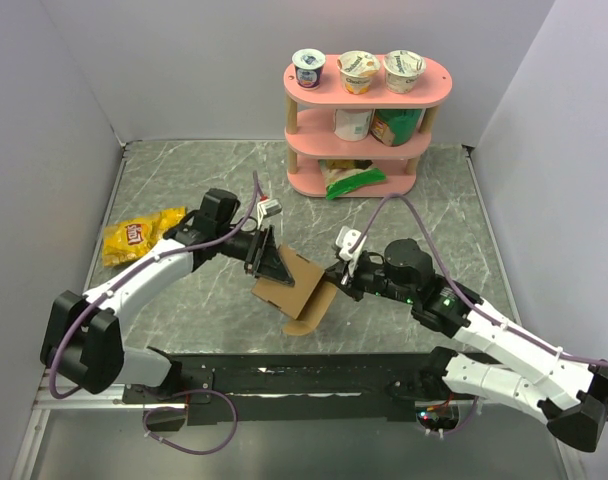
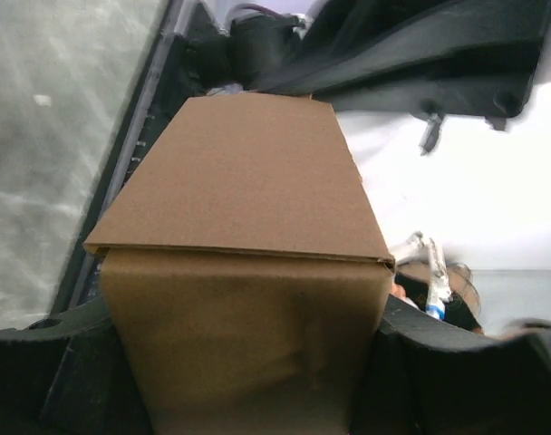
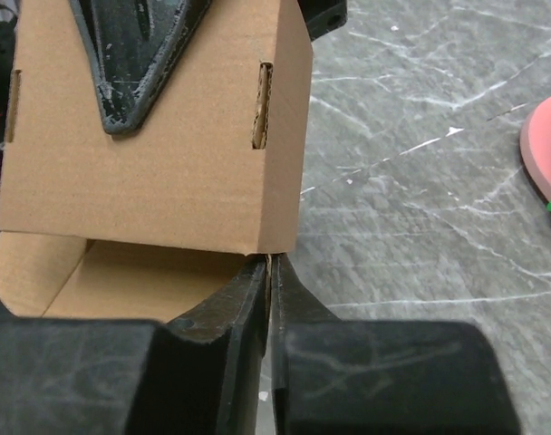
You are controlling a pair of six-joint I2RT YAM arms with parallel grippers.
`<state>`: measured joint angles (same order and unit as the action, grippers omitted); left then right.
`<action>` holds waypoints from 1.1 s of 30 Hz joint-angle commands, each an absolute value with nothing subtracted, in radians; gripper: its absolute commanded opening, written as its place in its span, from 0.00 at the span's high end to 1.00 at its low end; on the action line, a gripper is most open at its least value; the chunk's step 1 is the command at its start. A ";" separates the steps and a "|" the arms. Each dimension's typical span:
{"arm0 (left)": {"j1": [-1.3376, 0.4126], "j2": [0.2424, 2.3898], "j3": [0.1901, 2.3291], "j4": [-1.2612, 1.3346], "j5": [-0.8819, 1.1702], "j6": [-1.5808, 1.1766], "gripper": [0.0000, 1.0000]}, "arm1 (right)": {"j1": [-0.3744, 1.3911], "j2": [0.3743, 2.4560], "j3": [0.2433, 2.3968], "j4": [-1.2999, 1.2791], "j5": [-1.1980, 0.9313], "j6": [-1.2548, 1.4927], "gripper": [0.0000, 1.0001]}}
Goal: Fold the paper box
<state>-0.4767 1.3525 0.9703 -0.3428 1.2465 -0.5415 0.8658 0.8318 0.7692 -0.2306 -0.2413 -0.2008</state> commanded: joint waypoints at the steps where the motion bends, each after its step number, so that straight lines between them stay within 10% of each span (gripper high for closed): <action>1: -0.442 1.356 0.927 -0.267 1.181 -0.595 0.55 | 0.873 0.770 0.831 -0.141 -0.288 -0.225 0.76; 12: -0.361 1.338 0.844 -0.091 1.172 -0.759 0.54 | 0.880 0.690 0.782 -0.138 -0.328 -0.244 0.18; 27: -0.339 1.287 0.756 0.077 1.241 -1.032 0.53 | 1.333 0.738 0.742 -0.163 -0.007 -0.452 0.18; 33: -0.344 1.261 0.703 0.181 1.262 -1.112 0.53 | 1.379 0.822 0.756 -0.192 0.118 -0.475 0.34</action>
